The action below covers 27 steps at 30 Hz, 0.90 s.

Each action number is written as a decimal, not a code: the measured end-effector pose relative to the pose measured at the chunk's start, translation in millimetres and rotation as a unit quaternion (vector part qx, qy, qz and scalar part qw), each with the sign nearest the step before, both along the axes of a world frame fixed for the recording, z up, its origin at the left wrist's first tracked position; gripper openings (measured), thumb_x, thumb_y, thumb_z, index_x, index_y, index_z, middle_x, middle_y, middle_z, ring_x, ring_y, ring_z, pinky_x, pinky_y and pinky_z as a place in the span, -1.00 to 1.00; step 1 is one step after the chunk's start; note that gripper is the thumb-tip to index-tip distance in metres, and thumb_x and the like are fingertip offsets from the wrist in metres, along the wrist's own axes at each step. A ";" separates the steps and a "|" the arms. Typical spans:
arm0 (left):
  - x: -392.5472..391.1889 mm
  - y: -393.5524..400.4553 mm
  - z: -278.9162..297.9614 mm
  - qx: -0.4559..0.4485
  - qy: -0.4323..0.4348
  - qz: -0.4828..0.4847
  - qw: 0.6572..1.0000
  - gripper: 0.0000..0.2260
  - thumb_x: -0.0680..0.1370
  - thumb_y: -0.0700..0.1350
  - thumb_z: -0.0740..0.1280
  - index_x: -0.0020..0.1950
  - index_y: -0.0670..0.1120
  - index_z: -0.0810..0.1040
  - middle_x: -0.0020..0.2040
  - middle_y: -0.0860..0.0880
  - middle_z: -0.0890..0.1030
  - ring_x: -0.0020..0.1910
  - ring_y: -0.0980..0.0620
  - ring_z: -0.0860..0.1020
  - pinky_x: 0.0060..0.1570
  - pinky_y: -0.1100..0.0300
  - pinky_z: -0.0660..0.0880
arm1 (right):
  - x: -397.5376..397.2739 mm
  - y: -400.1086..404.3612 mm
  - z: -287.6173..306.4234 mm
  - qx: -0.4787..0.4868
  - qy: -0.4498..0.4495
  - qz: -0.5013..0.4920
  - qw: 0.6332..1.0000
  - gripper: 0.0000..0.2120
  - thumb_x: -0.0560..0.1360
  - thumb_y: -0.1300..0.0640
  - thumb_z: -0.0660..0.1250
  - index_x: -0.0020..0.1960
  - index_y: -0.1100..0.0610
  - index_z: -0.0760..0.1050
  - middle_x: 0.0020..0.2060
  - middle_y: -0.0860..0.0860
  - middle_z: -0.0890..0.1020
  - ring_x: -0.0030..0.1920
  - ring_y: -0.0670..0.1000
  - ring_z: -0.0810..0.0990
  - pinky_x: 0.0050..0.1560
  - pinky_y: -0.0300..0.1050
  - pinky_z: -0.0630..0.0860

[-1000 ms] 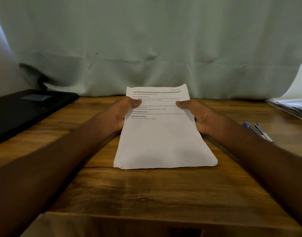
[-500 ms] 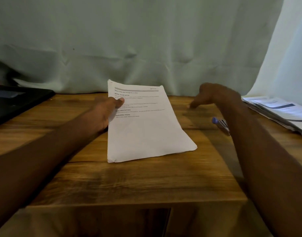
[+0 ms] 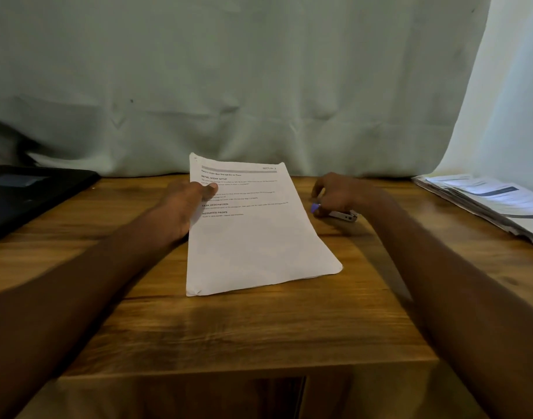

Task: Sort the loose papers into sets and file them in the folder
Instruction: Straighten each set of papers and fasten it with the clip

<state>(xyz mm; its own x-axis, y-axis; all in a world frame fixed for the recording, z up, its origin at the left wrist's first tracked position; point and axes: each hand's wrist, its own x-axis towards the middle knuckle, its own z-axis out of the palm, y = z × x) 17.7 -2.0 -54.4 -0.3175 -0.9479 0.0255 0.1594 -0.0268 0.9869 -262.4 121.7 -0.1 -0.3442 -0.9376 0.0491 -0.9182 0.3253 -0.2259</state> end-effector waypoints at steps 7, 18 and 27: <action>12.1 1.9 3.6 -0.029 -0.049 -0.064 0.996 -0.70 0.60 -0.25 0.39 0.33 -0.20 0.59 0.20 -0.17 0.69 0.13 -0.22 0.68 0.19 -0.16 0.58 | -9.1 -7.0 -9.2 -0.075 -0.021 -0.037 0.996 -0.73 0.43 0.03 0.55 -0.03 0.20 0.61 -0.23 0.09 0.65 -0.21 0.06 0.65 -0.27 -0.08 0.56; -9.1 34.2 4.2 -0.147 -0.127 -0.197 0.961 -0.71 0.60 -0.26 0.38 0.33 -0.16 0.60 0.22 -0.12 0.69 0.20 -0.15 0.66 0.26 -0.10 0.54 | 43.0 1.9 22.5 -0.316 -0.311 0.092 0.892 -0.71 0.64 -0.09 0.30 0.22 0.09 0.50 -0.13 -0.09 0.57 -0.20 -0.13 0.50 -0.22 -0.27 0.36; -14.3 39.6 3.0 -0.161 -0.097 -0.203 0.961 -0.70 0.59 -0.30 0.37 0.33 -0.23 0.58 0.21 -0.20 0.68 0.20 -0.21 0.65 0.26 -0.11 0.56 | 71.2 -7.1 -9.2 -0.278 -0.074 0.123 0.950 -0.75 0.57 -0.02 0.34 -0.25 0.02 0.44 -0.33 -0.05 0.56 -0.25 0.06 0.54 -0.27 -0.07 0.33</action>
<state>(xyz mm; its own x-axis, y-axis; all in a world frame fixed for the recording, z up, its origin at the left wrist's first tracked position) 3.5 37.6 -51.4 -0.6880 -0.6975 0.2002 0.0128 0.2642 0.9644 -191.2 114.6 -9.3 -0.1600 -0.8343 0.5277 -0.8960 -0.1017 -0.4324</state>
